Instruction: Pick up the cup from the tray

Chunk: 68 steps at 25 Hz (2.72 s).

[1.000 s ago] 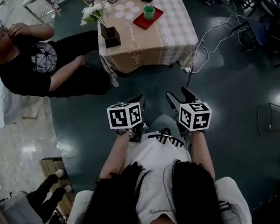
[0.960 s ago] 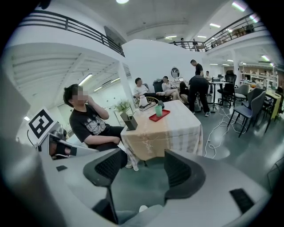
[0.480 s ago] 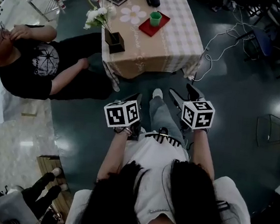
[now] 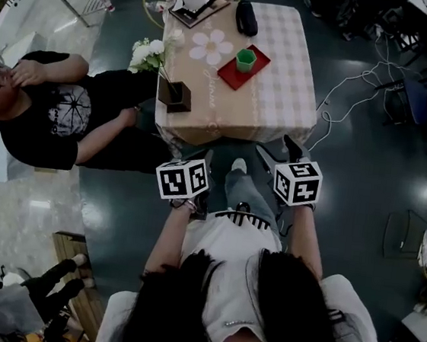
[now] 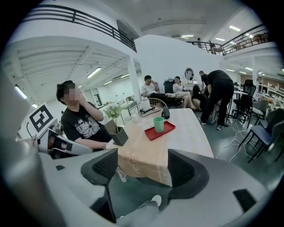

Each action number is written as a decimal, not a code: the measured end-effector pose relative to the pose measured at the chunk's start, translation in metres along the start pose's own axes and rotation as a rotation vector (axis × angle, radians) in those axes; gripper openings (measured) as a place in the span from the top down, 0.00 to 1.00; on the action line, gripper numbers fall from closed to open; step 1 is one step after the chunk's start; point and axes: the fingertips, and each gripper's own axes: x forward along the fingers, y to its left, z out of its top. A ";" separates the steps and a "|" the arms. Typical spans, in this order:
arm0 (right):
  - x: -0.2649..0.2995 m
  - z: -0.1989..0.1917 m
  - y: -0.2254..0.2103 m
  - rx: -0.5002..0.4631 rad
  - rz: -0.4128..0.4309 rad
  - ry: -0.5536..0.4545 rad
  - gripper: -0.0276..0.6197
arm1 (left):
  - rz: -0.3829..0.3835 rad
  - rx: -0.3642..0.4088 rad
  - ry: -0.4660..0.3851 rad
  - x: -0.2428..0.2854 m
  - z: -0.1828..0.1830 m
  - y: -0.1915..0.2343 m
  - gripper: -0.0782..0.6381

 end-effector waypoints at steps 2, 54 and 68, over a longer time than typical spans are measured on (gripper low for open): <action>0.014 0.010 -0.015 0.003 0.016 0.015 0.44 | 0.009 -0.009 0.001 0.013 0.015 -0.004 0.88; 0.318 0.109 -0.088 -0.229 0.067 0.428 0.38 | 0.129 -0.076 0.079 0.191 0.236 0.065 0.88; 0.304 0.120 -0.102 -0.238 0.024 0.418 0.42 | 0.108 -0.049 0.118 0.195 0.231 0.065 0.88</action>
